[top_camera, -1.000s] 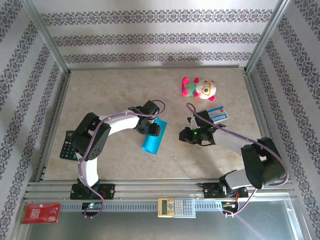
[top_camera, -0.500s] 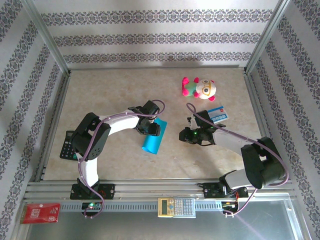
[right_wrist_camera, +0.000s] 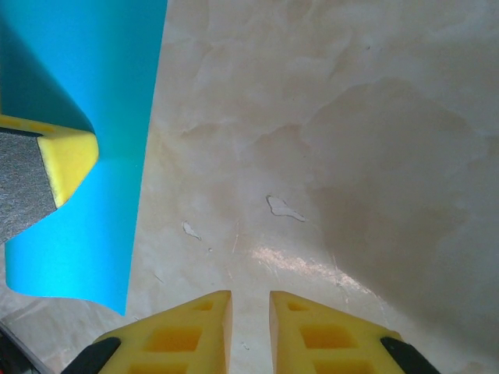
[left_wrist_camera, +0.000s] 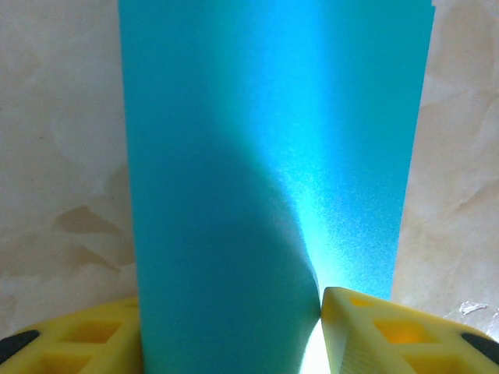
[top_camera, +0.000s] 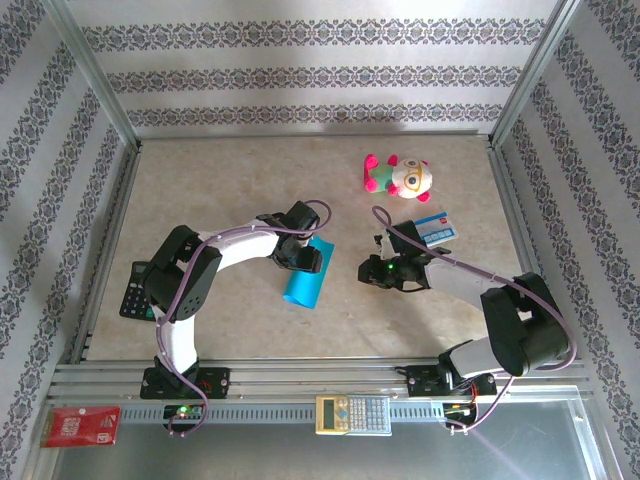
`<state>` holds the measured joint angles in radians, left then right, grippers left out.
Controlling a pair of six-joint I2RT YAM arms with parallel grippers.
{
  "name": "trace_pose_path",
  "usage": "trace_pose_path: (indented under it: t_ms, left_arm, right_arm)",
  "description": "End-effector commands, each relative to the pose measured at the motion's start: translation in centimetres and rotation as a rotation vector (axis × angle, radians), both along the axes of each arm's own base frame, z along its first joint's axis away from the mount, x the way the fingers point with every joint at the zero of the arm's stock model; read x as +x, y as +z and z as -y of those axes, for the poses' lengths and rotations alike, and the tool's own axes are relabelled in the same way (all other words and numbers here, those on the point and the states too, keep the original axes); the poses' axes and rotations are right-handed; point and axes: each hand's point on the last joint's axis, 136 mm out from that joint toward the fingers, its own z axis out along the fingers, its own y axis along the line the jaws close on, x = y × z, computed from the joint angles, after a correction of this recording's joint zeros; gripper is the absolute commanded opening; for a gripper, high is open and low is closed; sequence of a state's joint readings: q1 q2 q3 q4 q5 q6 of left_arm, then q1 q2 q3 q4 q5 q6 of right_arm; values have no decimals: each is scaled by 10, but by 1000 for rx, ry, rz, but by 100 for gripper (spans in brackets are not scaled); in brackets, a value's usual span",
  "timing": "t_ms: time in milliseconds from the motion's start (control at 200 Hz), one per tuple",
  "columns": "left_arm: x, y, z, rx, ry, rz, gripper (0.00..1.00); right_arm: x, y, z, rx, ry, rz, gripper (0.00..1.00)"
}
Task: Fold a paper plane with a square sheet of paper (pick it up from the middle)
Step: First fold in half a square sheet of paper at the center of the table.
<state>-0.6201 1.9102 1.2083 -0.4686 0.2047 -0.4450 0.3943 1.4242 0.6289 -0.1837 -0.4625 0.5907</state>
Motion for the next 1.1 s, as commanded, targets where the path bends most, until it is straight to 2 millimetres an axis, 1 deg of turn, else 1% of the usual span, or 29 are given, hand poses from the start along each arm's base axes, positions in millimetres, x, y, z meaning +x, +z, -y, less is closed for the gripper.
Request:
trace_pose_path:
  t_ms: [0, 330, 779, 949, 1094]
  left_arm:
    - [-22, -50, -47, 223, -1, -97, 55]
    - [-26, -53, -51, 242, -11, -105, 55]
    - [-26, -54, -53, 254, -5, -104, 55]
    - [-27, -56, -52, 244, 4, -108, 54]
    - [-27, -57, -52, 244, 4, -108, 54]
  right_arm:
    - [5, 5, -1, 15, 5, 8, 21]
    - [5, 7, -1, 20, 5, 15, 20]
    - [7, 10, -3, 30, -1, 16, 20]
    - [9, 14, -11, 68, -8, 16, 20]
    - [10, 16, -26, 109, -13, 11, 19]
